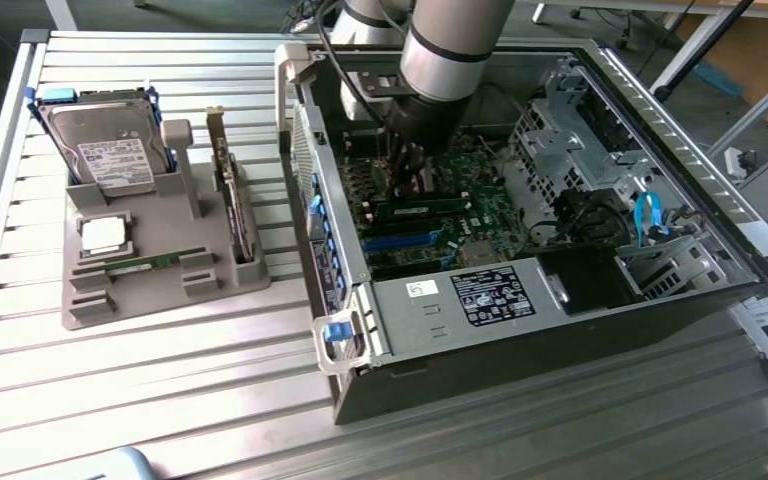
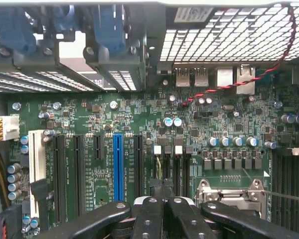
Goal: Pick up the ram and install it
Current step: 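Press down the ram until it locks into place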
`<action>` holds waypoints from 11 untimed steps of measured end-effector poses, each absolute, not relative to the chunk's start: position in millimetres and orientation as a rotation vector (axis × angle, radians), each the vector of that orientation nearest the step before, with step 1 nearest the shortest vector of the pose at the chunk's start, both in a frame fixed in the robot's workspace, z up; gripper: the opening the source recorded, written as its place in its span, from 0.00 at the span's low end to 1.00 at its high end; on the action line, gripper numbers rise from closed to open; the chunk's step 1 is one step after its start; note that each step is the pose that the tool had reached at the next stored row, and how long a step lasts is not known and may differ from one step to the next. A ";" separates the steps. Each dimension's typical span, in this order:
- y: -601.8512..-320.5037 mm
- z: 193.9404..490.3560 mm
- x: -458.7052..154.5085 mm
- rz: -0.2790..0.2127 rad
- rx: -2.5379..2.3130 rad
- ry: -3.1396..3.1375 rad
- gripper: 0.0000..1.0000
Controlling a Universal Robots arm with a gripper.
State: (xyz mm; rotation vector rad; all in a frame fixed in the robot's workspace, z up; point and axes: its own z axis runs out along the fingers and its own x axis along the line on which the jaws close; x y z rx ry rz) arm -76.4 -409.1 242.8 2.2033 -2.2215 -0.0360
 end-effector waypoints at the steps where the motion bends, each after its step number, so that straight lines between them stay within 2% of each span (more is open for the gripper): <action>1: -409.1 242.3 -76.8 -0.036 2.203 -2.221 0.11; 11: -409.2 236.8 -81.9 -0.036 2.203 -2.221 0.11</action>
